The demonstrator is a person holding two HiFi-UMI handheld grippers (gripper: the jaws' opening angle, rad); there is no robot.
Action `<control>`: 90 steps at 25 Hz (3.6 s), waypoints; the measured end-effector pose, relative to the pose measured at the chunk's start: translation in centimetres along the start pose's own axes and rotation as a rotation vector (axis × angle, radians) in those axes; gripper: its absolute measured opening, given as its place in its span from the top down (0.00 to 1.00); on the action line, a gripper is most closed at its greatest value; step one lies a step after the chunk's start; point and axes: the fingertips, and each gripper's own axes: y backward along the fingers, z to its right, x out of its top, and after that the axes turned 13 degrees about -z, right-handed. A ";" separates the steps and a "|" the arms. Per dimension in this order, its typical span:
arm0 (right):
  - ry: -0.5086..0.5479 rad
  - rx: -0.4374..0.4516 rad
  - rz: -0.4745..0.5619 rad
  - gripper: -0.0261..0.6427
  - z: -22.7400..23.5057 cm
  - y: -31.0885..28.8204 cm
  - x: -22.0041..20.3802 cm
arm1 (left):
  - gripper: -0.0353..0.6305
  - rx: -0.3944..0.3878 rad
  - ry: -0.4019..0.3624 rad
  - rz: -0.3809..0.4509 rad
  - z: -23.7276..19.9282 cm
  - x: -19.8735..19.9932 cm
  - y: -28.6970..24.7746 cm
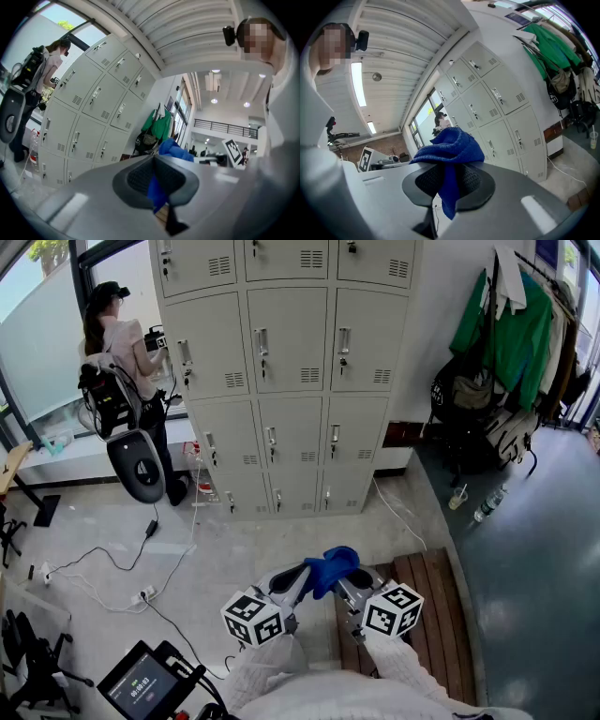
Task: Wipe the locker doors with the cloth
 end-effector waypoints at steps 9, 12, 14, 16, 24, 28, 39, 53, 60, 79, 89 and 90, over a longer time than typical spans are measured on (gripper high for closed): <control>0.001 -0.025 0.009 0.89 6.0 -8.7 4.5 | 0.94 -0.015 0.001 0.015 -10.3 4.3 -4.9; 0.003 -0.035 0.028 0.89 8.3 -13.0 8.2 | 0.94 -0.032 -0.016 0.019 -14.7 7.9 -6.7; 0.017 -0.034 0.040 0.89 9.4 -15.9 10.9 | 0.94 -0.038 -0.047 0.027 -17.6 10.8 -7.6; 0.032 -0.033 0.057 0.89 10.5 -18.9 13.7 | 0.94 -0.040 -0.074 0.039 -20.6 13.7 -8.4; 0.042 -0.042 0.075 0.89 14.6 -27.4 20.1 | 0.94 -0.062 -0.088 0.042 -29.9 19.4 -12.2; 0.036 -0.052 0.056 0.89 16.6 -29.6 21.4 | 0.94 -0.061 -0.062 0.020 -32.9 20.0 -14.2; 0.079 0.004 0.029 0.89 21.8 -35.4 27.2 | 0.94 -0.021 -0.052 0.065 -39.3 25.9 -18.7; 0.112 0.062 0.067 0.89 25.5 -37.4 33.0 | 0.94 0.006 -0.063 0.138 -42.2 31.0 -22.2; 0.179 0.033 0.073 0.89 24.6 -39.6 36.0 | 0.94 0.015 -0.104 0.148 -43.4 33.6 -21.6; 0.585 -0.053 0.370 0.89 16.0 -40.6 60.3 | 0.94 0.042 -0.477 0.428 -41.6 56.9 -15.7; 0.646 -0.123 0.350 0.89 15.4 -41.0 64.5 | 0.94 0.078 -0.524 0.440 -41.9 60.4 -15.2; 0.654 -0.124 0.348 0.89 15.4 -41.0 64.5 | 0.94 0.080 -0.522 0.436 -42.1 60.4 -15.3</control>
